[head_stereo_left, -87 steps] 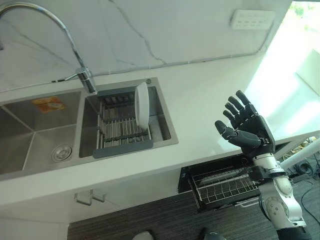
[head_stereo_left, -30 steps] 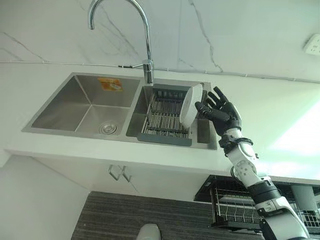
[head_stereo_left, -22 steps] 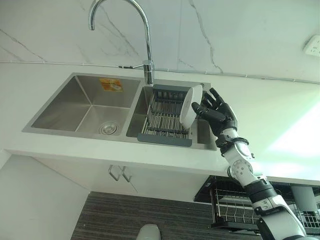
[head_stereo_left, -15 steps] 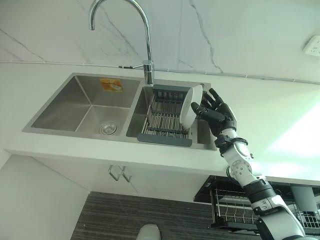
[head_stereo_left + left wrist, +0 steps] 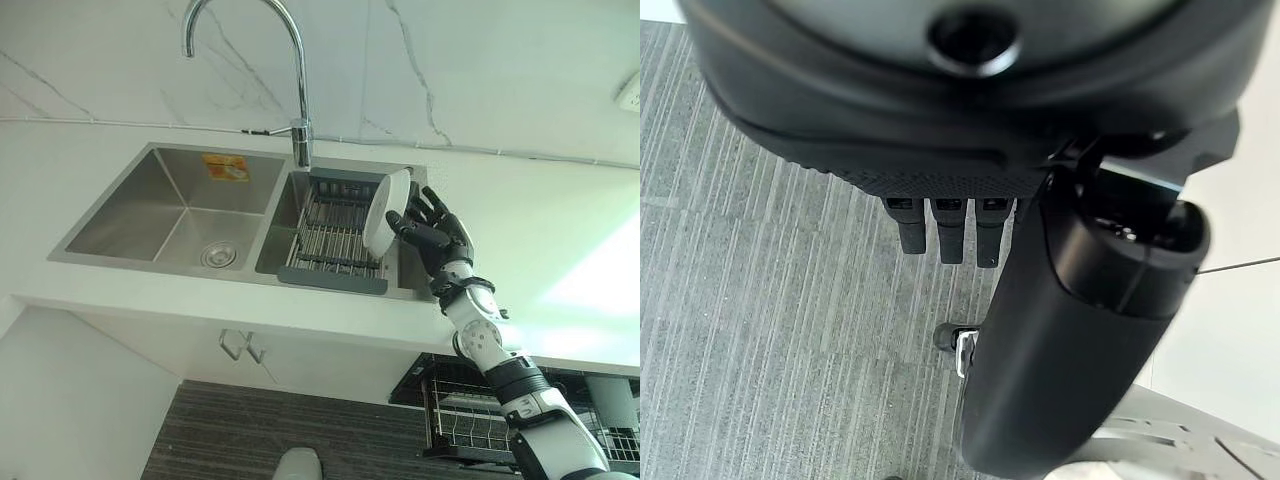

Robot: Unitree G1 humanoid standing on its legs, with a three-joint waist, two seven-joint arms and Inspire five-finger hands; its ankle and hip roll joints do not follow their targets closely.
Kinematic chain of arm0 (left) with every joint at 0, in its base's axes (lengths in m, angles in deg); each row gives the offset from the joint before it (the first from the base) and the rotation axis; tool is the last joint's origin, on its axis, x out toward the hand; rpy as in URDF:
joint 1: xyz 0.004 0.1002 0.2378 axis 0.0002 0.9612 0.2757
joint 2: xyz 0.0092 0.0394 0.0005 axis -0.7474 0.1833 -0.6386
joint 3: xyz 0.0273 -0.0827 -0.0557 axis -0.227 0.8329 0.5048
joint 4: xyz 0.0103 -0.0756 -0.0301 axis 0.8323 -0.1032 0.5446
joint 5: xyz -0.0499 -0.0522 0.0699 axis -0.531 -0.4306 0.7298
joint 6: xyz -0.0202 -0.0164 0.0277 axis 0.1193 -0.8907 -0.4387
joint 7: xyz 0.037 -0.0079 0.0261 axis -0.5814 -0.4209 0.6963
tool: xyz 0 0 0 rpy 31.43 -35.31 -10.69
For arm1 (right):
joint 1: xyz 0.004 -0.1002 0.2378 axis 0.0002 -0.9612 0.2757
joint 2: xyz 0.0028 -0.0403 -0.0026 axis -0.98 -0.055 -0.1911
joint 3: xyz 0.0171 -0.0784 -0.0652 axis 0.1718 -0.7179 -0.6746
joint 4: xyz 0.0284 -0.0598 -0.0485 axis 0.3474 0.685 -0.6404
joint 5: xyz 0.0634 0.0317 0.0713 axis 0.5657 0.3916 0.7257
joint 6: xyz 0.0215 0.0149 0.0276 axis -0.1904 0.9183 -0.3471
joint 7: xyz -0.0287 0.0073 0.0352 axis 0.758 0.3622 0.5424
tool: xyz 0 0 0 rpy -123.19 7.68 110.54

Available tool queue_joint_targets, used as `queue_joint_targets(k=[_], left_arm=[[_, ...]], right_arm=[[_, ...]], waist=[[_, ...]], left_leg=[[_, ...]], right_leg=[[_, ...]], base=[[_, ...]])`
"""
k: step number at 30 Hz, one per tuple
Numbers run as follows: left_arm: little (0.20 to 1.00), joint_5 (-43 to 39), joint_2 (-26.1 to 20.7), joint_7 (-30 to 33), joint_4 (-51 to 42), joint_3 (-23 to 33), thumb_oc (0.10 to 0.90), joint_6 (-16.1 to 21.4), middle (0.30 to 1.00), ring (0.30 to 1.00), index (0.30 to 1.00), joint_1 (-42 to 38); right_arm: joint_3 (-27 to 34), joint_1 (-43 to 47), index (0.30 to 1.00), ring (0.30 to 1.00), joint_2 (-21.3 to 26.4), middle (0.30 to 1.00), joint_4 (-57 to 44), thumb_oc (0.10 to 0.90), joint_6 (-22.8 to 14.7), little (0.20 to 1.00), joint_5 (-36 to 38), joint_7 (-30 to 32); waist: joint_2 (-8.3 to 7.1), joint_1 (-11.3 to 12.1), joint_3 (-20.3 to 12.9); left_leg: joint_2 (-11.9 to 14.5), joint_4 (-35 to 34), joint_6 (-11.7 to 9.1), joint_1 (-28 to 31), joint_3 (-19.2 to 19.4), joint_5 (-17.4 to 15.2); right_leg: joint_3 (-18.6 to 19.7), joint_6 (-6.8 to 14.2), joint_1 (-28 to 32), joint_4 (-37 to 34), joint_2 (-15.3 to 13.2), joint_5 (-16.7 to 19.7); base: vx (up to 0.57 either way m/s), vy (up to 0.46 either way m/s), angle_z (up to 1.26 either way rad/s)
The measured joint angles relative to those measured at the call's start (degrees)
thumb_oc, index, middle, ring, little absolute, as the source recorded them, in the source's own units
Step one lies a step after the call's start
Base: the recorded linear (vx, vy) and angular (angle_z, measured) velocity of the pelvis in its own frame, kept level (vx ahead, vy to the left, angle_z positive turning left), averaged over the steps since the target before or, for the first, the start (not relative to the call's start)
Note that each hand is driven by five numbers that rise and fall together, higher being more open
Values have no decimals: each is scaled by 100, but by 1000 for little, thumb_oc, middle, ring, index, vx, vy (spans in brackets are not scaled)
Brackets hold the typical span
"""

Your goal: Place the dishes in the dishwasher.

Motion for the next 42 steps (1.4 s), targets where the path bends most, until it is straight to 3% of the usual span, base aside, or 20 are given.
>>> queue_joint_targets(k=[19, 21, 23, 42], left_arm=[[900, 3, -2, -38, 7, 6, 800, -1, 900, 900, 900, -38], [900, 3, -3, -39, 7, 7, 800, -1, 900, 900, 900, -37], [900, 4, -4, -39, 8, 7, 800, -2, 900, 900, 900, -35], [900, 10, -18, -41, -89, 4, 800, -17, 900, 900, 900, -49]], right_arm=[[-5, 176, 900, 900, -126, 900, 136, 800, 11, 900, -2, -2], [-6, 177, 575, 575, -155, 575, 188, 584, 13, 575, -2, 3], [-4, 177, 300, 300, -159, 300, 188, 400, 12, 300, -4, 6], [-67, 262, 300, 300, -219, 300, 184, 400, 35, 300, -9, 0]], waist=[[-35, 81, 66], [-34, 129, 67], [-34, 154, 68], [-11, 173, 157]], left_leg=[[-44, 10, 7, -62, -56, -13], [-50, 11, 7, -64, -58, -13], [-53, 10, 7, -64, -59, -13], [-54, 37, 11, -53, -75, -10]], right_leg=[[-81, 0, 15, -29, -22, 1], [-86, 0, 17, -35, -25, 1], [-87, 0, 18, -41, -26, 1], [-121, 5, 53, -46, -29, 5]], base=[[15, 1, 2], [0, 0, 0], [0, 0, 0], [-17, -9, 0]])
